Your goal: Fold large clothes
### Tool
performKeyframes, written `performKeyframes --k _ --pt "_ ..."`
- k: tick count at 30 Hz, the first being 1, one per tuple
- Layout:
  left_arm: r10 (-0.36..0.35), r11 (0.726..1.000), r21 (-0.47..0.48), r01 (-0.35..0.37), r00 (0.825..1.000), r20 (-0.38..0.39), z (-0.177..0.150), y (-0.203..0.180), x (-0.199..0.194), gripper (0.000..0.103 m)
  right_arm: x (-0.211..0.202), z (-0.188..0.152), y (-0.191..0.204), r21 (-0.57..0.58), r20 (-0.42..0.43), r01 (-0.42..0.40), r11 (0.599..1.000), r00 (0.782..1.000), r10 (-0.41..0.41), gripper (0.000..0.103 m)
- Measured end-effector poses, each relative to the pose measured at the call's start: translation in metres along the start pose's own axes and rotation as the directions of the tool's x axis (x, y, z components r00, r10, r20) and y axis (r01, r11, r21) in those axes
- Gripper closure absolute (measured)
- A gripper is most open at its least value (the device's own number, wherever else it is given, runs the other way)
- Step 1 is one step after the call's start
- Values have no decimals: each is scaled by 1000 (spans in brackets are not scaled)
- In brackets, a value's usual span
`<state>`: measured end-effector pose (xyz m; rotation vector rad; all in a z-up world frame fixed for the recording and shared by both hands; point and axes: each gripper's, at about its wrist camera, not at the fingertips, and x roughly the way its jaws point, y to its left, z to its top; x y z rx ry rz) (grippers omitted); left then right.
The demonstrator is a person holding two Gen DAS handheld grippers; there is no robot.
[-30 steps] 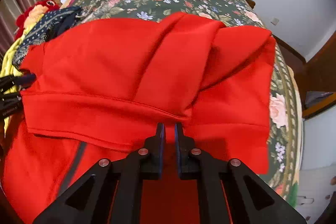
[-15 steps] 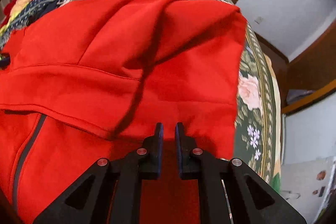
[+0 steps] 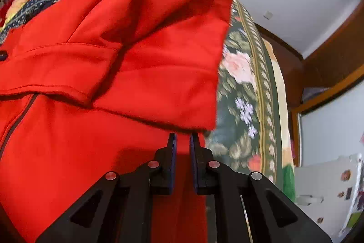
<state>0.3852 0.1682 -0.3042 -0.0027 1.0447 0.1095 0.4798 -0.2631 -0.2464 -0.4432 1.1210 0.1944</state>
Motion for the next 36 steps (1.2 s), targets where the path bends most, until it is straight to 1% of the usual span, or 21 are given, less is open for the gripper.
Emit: performKeyframes --k 1,2,3,4,5,6,7,8,9,10,11,12,14,17,19,21,24,27,33,36 --pt "-4 1000 -4 4 1000 -3 0 1 0 33 -2 -3 -4 17 -4 -11 1000 1000 11 96" --pt "-6 1000 -6 5 1000 -7 1 1 0 33 -3 -6 -7 23 -6 -6 1000 1000 6 96" --pt "-5 1000 -6 5 1000 -10 1 2 0 33 -4 -9 -9 23 -8 7 1000 1000 -7 96" --pt "0 1000 0 0 1000 -13 2 1 -1 33 -4 -13 -13 26 -17 31 999 999 -30 93" --pt "10 1000 10 -10 1000 -14 2 1 -3 33 -4 -16 -16 35 -14 49 998 999 -49 68" --pt "16 1000 15 -16 1000 -14 2 1 -5 33 -6 -19 -21 54 -3 98 994 995 -98 24" --pt "25 999 21 -25 1000 -13 1 2 -11 33 -6 -25 -31 81 -1 130 988 991 -130 9" --pt "30 999 23 -30 999 -9 -1 5 -18 33 -5 -29 -41 109 -7 97 989 995 -97 4" --pt "30 999 22 -30 1000 -2 -2 7 -24 34 -3 -36 -59 190 -24 -15 982 1000 19 5" --pt "25 1000 19 -25 1000 10 -5 11 -34 34 -3 -41 -69 241 -29 -68 968 997 77 5" --pt "18 1000 16 -18 1000 22 -8 15 -42 34 -5 -46 -77 278 -30 -94 956 994 107 5" --pt "15 1000 11 -15 999 32 -12 20 -51 34 -11 -52 -84 300 -24 -92 949 994 104 5" --pt "20 1000 0 -20 999 46 -18 32 -70 34 -23 -58 -88 305 -10 -78 949 996 85 5" --pt "21 999 -29 -19 998 64 -28 52 -100 33 -57 -67 -87 294 50 -101 950 995 90 5" --pt "13 999 -49 -10 997 77 -37 61 -116 30 -82 -74 -84 289 106 -149 946 987 123 5" --pt "0 998 -66 6 997 82 -46 68 -129 29 -101 -83 -79 291 137 -196 936 977 162 5" --pt "-39 994 -97 45 997 70 -66 75 -142 29 -124 -105 -65 296 165 -283 912 956 243 5" --pt "-76 989 -124 81 996 45 -90 79 -148 29 -135 -124 -57 294 171 -341 893 938 302 5" --pt "-131 976 -178 124 991 -27 -142 79 -148 29 -136 -164 -35 305 164 -381 873 924 346 5" --pt "-175 958 -240 158 983 -50 -165 82 -148 29 -136 -183 -30 324 164 -396 859 918 361 5"
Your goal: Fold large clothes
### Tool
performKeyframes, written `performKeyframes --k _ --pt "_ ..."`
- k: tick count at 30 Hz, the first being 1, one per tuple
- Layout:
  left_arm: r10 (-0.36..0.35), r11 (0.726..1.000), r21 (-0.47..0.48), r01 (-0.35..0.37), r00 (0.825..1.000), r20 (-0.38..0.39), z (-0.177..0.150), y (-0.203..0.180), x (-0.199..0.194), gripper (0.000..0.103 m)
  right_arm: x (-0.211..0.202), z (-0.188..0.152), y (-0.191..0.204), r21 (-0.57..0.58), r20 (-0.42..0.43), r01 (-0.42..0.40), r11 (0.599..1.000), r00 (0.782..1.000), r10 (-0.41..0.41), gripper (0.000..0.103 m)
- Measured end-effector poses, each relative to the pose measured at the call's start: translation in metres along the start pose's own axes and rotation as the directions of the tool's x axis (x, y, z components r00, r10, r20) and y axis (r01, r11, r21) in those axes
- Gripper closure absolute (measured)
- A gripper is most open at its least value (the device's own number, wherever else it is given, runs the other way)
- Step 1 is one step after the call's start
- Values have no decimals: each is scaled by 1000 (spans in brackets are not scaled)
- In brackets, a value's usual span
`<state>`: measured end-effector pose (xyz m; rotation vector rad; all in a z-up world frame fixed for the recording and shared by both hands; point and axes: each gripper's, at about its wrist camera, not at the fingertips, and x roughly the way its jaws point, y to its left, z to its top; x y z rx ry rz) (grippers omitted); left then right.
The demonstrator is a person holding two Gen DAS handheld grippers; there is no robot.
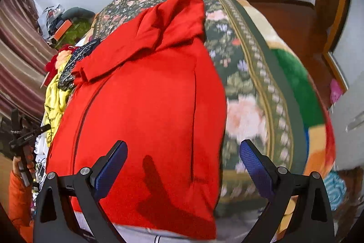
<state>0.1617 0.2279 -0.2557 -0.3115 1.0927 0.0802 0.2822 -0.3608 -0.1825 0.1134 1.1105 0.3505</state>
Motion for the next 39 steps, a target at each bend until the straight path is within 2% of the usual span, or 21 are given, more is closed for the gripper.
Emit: performKeyframes --k 3,7,9,11,13,16,19,22,24,25,26,28,29,34,39 --pt "-67 995 -73 64 997 -31 -20 9 1 29 0 -15 -7 24 -9 -8 1000 1000 8 5" --pt "-160 977 -156 146 983 -85 -44 15 9 29 12 -34 -17 69 -55 -19 997 998 23 5" --pt "-178 972 -170 161 980 -90 -53 14 10 29 18 -42 -21 98 -74 -34 995 996 42 5" --pt "-175 975 -156 161 981 -79 -57 9 8 29 19 -47 -25 130 -56 -58 990 996 66 5" --pt "-198 973 -139 186 977 -77 -58 2 5 29 19 -50 -26 142 -58 -80 987 994 89 9" --pt "-219 972 -108 210 973 -76 -60 -4 5 29 20 -52 -26 161 -54 -120 980 990 130 19" --pt "-232 968 -109 224 971 -62 -62 -7 6 29 20 -54 -25 166 -46 -156 974 985 166 33" --pt "-258 962 -111 251 965 -50 -63 -10 5 44 17 -55 -19 148 -37 -155 977 986 162 47" --pt "-273 958 -99 268 961 -48 -61 -14 2 63 14 -53 -15 129 -32 -143 981 988 148 64" --pt "-277 958 -94 272 960 -46 -59 -17 1 68 12 -51 -12 112 -31 -135 984 990 139 68" --pt "-280 957 -86 276 959 -44 -58 -19 0 80 10 -50 -10 100 -31 -134 986 990 138 78" --pt "-276 959 -76 273 960 -40 -54 -22 -2 91 8 -45 -4 70 -27 -137 988 990 139 84" --pt "-271 961 -73 268 962 -36 -53 -23 -3 94 7 -44 -3 64 -25 -138 988 990 140 86" --pt "-259 964 -54 259 966 10 -39 -29 -14 96 0 -26 12 14 27 -134 991 991 134 90" --pt "-253 967 -2 254 963 97 -7 -39 -38 97 -11 8 21 -32 89 -172 985 981 174 91"
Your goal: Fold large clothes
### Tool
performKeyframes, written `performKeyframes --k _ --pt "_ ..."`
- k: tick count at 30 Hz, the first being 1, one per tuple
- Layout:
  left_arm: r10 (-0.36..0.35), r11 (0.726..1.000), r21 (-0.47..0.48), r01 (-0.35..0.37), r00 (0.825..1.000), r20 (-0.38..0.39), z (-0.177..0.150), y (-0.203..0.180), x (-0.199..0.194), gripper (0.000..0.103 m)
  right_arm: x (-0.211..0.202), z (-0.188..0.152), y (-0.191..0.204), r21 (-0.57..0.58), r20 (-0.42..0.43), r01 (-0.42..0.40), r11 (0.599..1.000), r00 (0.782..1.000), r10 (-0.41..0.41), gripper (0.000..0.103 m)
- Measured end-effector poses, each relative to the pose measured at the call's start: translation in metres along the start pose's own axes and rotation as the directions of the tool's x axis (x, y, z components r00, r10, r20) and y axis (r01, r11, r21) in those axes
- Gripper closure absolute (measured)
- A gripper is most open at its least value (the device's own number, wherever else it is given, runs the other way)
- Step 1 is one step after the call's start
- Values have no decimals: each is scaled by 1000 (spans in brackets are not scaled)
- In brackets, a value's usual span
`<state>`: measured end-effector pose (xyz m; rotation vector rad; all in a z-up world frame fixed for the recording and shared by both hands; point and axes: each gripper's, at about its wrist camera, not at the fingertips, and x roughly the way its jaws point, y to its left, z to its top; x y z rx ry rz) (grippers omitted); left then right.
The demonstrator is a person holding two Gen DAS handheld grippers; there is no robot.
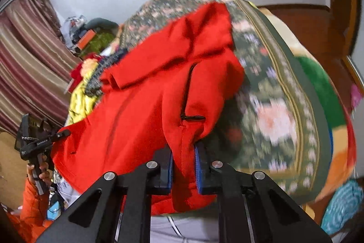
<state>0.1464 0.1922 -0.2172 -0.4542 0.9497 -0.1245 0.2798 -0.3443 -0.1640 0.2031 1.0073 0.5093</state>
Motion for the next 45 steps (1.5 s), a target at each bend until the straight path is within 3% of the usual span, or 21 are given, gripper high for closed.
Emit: performKeyframes --k 10,13,17,20,27,30,37,41,45 --pt "13 994 100 -33 980 197 111 -41 -14 97 6 106 30 -112 152 51 992 988 -34 92" --pt "22 996 78 -41 974 225 143 -41 -7 97 14 144 30 -117 186 75 990 981 -52 92" --pt "87 995 30 -97 966 243 184 -32 22 97 33 197 24 -119 214 112 987 973 -85 92" --pt "123 992 -9 -124 966 228 209 -17 51 97 63 237 14 -108 211 148 983 970 -123 92" --pt "201 978 -93 -189 970 139 252 25 136 97 151 291 -26 -32 133 195 980 973 -189 92" --pt "222 969 -126 -213 973 64 259 47 176 97 181 302 -57 46 84 149 988 985 -153 92" --pt "287 952 -100 -290 957 -40 250 66 235 96 185 303 -103 165 83 -26 986 996 13 91" --pt "323 942 -74 -327 944 -66 249 65 250 96 176 305 -109 171 87 -37 985 996 22 88" --pt "322 938 -99 -332 941 -106 251 69 255 95 166 308 -101 91 40 30 995 999 -34 85"
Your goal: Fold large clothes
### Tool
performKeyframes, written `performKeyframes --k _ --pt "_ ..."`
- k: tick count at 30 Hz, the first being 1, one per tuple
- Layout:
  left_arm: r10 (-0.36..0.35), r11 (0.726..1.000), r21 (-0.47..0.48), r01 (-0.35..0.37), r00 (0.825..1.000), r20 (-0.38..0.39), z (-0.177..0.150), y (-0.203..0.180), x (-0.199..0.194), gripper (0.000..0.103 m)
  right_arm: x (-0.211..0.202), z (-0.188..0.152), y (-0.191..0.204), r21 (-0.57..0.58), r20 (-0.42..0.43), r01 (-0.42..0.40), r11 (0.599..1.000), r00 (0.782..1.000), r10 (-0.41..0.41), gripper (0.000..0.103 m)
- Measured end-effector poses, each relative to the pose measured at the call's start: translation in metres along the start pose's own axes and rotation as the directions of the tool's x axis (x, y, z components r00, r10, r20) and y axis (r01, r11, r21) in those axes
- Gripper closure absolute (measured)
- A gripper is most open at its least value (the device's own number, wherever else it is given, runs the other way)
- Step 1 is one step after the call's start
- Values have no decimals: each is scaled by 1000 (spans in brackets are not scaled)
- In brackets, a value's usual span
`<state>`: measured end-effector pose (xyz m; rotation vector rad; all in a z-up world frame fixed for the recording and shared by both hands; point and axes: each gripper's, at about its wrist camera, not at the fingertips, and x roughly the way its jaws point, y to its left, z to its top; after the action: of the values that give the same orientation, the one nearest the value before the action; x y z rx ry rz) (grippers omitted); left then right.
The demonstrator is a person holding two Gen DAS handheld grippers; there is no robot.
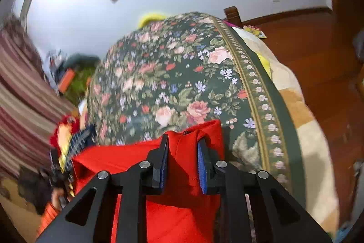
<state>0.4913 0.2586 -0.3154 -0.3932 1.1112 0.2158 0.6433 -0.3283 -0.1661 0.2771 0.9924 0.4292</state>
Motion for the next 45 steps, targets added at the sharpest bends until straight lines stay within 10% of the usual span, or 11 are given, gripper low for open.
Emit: performKeyframes --k 3,4,5,7,11,15,19,30,36,45 --pt "27 1000 16 -27 1000 -14 3 -3 2 94 -13 -1 6 -71 -8 80 994 997 -81 80" --pt "42 999 20 -41 999 -19 5 -5 4 94 -25 -1 7 -100 53 238 966 971 -234 80" --pt "65 997 31 -64 997 -30 8 -6 5 94 -41 1 5 -114 132 433 894 898 -419 78" --pt "46 999 30 -44 997 -66 13 -6 9 94 -67 4 -12 -74 166 491 868 864 -474 77" --pt "4 995 99 0 999 -38 19 -21 -24 86 -116 -7 -40 2 137 327 945 936 -324 77" --pt "-8 985 169 -11 994 112 13 -34 -84 41 -122 -28 -27 -77 121 334 939 938 -324 77" --pt "11 960 270 -76 972 236 -3 -47 -137 32 -105 -43 1 -135 72 242 961 970 -234 77" --pt "35 866 492 -93 991 126 -71 -75 -102 15 -17 -81 103 -319 -51 48 946 996 -68 77" --pt "16 903 428 -26 999 27 -57 -78 -40 14 63 -89 129 -402 -179 49 914 975 -131 77" --pt "36 950 302 -77 990 139 23 -83 -25 7 110 -34 143 -411 -76 165 896 974 -215 77"
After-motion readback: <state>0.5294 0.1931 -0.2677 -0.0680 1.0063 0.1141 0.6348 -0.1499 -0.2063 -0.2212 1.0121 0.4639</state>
